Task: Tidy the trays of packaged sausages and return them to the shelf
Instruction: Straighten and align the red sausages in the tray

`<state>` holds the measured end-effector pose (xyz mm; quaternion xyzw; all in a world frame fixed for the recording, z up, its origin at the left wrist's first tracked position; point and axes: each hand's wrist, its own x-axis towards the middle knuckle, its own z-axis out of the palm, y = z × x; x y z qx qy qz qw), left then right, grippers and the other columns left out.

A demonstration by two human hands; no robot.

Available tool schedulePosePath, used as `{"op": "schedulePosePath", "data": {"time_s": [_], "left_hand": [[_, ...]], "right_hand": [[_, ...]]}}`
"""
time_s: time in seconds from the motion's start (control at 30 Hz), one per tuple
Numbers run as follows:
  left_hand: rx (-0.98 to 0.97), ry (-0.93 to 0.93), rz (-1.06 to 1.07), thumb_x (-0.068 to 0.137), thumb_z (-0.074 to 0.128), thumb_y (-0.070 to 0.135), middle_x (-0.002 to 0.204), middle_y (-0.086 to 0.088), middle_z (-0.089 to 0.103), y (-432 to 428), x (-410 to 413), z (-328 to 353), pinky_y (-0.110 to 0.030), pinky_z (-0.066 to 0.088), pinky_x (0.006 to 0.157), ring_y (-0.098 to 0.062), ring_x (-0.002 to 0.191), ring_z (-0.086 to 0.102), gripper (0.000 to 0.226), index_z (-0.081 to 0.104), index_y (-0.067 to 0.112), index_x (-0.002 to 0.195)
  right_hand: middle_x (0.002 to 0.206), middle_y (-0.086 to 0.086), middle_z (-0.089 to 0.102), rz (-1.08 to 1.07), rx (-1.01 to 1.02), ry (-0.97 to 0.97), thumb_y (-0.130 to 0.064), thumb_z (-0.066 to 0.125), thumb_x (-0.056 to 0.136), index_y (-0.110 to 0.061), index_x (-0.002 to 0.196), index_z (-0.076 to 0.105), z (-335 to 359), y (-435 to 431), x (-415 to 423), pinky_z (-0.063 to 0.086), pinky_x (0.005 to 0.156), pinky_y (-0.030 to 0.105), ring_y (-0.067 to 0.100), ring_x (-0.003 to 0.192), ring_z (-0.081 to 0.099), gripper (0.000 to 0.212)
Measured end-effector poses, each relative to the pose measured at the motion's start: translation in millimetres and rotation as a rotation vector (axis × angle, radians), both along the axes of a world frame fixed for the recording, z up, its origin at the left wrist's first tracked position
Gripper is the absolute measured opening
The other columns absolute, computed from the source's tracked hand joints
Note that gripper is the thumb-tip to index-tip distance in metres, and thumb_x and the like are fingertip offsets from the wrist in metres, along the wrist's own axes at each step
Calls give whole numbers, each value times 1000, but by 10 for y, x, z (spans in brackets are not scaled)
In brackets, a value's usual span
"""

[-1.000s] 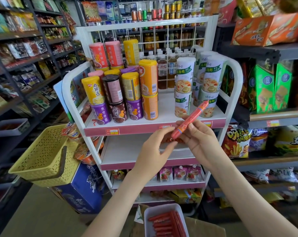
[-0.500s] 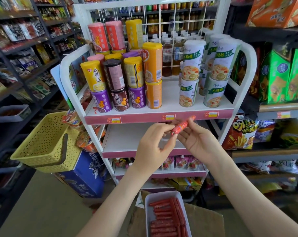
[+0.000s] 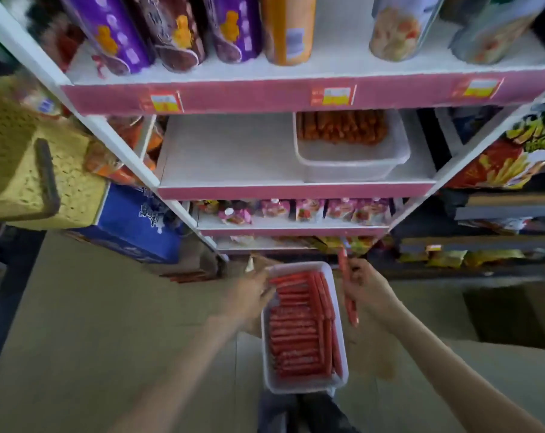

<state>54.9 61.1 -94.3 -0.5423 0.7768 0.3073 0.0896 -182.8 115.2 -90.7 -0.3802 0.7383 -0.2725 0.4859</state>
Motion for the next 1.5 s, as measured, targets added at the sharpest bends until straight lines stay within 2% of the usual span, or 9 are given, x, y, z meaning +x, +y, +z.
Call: {"op": "schedulePosePath", "data": {"time_s": [0.1, 0.2, 0.33, 0.53, 0.67, 0.87, 1.23, 1.37, 1.5], "left_hand": [[31, -125, -76, 95, 46, 35, 122, -11, 60, 83, 44, -795, -32, 43, 90, -29, 111, 56, 25, 59, 24, 114], [-30, -160, -25, 82, 37, 57, 120, -14, 62, 162, 83, -1665, -43, 44, 99, -34, 115, 55, 44, 64, 27, 99], [16, -117, -47, 96, 37, 15, 115, -13, 61, 82, -204, -2116, -39, 44, 92, -31, 109, 56, 29, 57, 11, 116], [-23, -205, -98, 103, 23, 14, 147, -11, 32, -34, -549, -2755, -34, 19, 112, -27, 135, 29, 45, 22, 11, 147], [-80, -256, -105, 98, 33, 12, 133, -15, 41, -62, -631, -2968, -40, 33, 103, -31, 122, 40, 37, 35, 9, 134], [-99, -251, -136, 95, 39, 11, 128, -16, 46, -140, -645, -2998, -40, 32, 101, -33, 119, 43, 38, 36, 7, 133], [-59, -285, -83, 93, 50, 20, 126, -16, 43, -105, -558, -2966, -38, 33, 103, -32, 116, 41, 40, 41, 7, 129], [-69, -228, -70, 93, 51, 13, 105, -8, 61, -107, -559, -2728, -33, 49, 79, -24, 93, 60, 33, 41, 7, 124], [-53, -90, 131, 98, 49, 27, 98, -4, 61, -47, -464, -2247, -29, 38, 59, -19, 78, 58, 29, 42, 11, 122]], "right_hand": [[91, 0, 64, 102, 88, 149, -19, 61, 90, -20, 115, 47, -777, 115, 42, 47, 71, 33, 23, 83, 61, 29], [113, 11, 60, 200, 82, 267, -24, 48, 95, -18, 129, 41, -1430, 76, 124, 49, 69, 39, 33, 91, 62, 35], [140, 14, 39, 396, 77, 578, -12, 36, 97, -19, 153, 15, -2144, -81, 254, 43, 88, 45, 38, 116, 48, 60], [158, 7, -18, 584, 179, 904, -22, 25, 101, -8, 152, -8, -2786, -22, 537, 1, 116, 42, 25, 147, -5, 62], [153, 15, 31, 544, -5, 1070, -29, 48, 87, -6, 146, 25, -3004, 24, 497, -9, 114, 48, 27, 141, 17, 67], [156, 14, 7, 608, 74, 1141, -39, 34, 93, -17, 150, 9, -2986, 51, 517, -14, 114, 49, 32, 146, 17, 66], [153, 14, 32, 675, -25, 1062, -31, 26, 94, -6, 148, 31, -3043, 201, 477, 3, 119, 42, 27, 140, 34, 59], [155, 15, 28, 678, -21, 1000, -33, 26, 94, -6, 149, 27, -3048, 188, 451, 4, 118, 41, 27, 142, 30, 61], [160, 12, 1, 632, -27, 774, -32, 29, 101, -12, 153, 8, -2855, 114, 423, -11, 118, 35, 24, 148, -3, 59]]}}
